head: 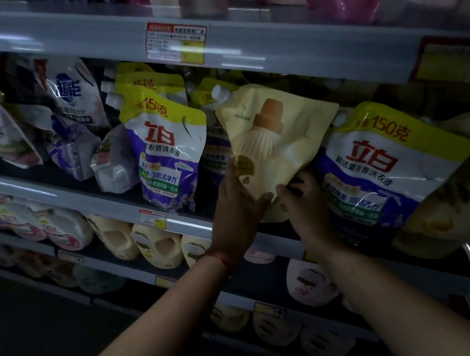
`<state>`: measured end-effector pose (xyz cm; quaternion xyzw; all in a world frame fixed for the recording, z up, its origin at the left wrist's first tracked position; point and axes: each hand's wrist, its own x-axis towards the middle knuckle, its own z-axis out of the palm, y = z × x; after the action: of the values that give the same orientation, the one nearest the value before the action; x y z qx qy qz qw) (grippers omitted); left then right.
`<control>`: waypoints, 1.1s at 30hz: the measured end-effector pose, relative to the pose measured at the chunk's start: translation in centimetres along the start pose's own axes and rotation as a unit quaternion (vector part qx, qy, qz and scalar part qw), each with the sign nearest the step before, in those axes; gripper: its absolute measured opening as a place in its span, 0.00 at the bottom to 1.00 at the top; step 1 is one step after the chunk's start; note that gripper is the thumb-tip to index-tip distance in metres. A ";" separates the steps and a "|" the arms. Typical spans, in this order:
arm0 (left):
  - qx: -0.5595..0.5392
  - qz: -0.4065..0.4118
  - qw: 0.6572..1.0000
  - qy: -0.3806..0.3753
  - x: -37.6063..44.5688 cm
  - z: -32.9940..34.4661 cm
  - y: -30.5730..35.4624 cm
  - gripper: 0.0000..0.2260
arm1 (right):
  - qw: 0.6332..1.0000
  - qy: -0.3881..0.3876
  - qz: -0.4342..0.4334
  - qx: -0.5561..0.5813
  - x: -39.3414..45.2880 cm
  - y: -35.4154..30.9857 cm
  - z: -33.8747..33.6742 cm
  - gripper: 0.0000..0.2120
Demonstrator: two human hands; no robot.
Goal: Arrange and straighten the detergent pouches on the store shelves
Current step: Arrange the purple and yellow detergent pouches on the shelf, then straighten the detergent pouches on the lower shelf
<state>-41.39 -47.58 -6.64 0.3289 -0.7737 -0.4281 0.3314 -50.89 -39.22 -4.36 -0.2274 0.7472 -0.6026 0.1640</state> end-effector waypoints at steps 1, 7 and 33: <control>0.010 0.007 1.000 0.002 -0.3 0.1 -0.2 0.44 | 1.000 -0.009 0.007 0.009 -0.1 -0.2 -0.2 0.17; 0.106 0.004 0.994 -0.039 -2.1 -0.6 -1.3 0.44 | 0.992 -0.117 0.051 0.012 -1.9 -1.8 -1.4 0.26; 0.456 0.000 0.887 -0.073 -12.0 -16.7 -3.1 0.31 | 0.792 -0.310 -0.246 -0.464 -14.1 -2.8 5.6 0.38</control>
<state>-20.62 -46.75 -5.24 0.4121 -0.9055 -0.0508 0.0875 -35.70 -36.74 -3.23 -0.6272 0.7649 -0.1002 0.1073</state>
